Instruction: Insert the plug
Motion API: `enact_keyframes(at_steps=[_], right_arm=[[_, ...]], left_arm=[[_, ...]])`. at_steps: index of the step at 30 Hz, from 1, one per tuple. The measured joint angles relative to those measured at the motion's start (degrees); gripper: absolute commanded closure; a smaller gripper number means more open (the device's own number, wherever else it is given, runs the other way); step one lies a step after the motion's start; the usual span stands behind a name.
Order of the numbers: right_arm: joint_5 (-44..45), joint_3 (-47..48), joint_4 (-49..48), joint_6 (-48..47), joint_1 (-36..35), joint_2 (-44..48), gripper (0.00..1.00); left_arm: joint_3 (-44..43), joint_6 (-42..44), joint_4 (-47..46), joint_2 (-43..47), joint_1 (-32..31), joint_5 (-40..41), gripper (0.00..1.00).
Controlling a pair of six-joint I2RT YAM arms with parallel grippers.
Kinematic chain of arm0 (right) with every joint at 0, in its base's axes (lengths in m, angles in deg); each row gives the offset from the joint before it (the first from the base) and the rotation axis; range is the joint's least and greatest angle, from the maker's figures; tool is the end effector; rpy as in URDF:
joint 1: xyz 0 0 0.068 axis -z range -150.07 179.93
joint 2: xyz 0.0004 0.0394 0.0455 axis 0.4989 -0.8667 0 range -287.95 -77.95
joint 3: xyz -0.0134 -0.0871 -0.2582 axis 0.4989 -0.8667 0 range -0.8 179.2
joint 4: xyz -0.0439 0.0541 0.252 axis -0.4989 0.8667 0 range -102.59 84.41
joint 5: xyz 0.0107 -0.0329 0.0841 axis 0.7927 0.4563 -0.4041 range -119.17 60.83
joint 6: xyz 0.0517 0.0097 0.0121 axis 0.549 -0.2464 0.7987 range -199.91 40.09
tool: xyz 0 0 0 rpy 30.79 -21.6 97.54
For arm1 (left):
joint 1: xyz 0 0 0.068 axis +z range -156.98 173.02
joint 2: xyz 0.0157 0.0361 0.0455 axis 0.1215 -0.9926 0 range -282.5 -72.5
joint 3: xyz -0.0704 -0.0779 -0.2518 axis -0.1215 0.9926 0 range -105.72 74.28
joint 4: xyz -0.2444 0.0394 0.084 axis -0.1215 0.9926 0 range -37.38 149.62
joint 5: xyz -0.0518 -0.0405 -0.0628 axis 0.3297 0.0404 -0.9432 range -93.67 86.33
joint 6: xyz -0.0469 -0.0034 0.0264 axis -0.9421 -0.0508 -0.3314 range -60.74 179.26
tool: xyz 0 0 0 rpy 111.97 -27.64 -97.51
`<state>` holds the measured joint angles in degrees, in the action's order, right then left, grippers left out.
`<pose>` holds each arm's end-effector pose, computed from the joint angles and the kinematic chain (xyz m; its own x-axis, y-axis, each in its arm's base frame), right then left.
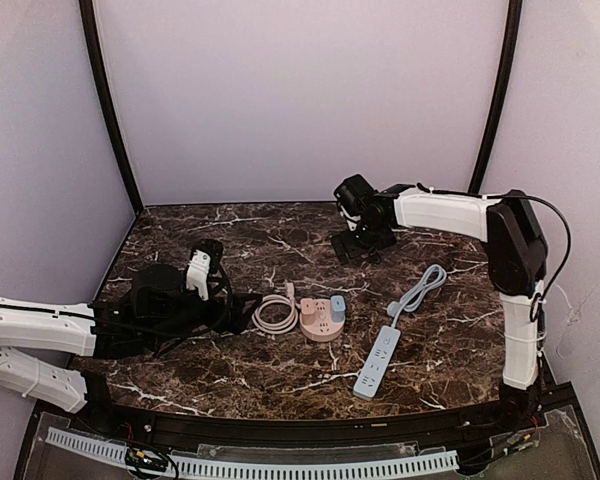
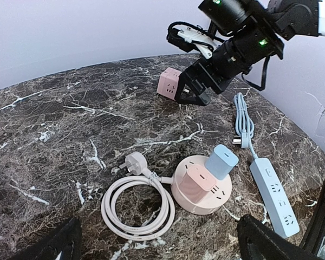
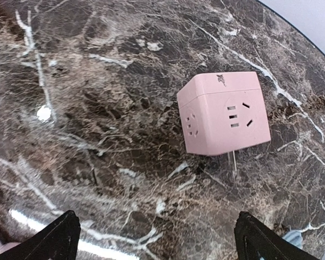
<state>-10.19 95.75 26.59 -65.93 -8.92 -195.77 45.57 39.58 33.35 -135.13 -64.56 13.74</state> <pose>0.3549 0.2710 0.2203 -0.7706 -0.3272 -0.5469 -0.2906 0.9442 -0.1554 0.1376 -0.1966 0.2337 -0.3467 -0.0534 -0.9364 0.5667 0.7837 -0.2545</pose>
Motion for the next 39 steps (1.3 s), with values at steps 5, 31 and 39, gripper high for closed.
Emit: enact_keyframes(at_steps=[5,31,39], right_arm=[[-1.6,4.0,-0.4,-2.6,4.4,-6.7,0.01],[-9.0,7.8,-9.1,-8.7,11.2,-10.6,0.04],[-11.6,4.9,-10.8,-10.5,12.0,-10.6,0.23]], left_arm=[[0.0,0.0,0.0,0.0,0.0,0.0,0.00],[0.0,0.0,-0.2,-0.3,0.0,-0.9,0.00],[0.0,0.0,-0.4,-0.3,0.0,-1.2,0.00]])
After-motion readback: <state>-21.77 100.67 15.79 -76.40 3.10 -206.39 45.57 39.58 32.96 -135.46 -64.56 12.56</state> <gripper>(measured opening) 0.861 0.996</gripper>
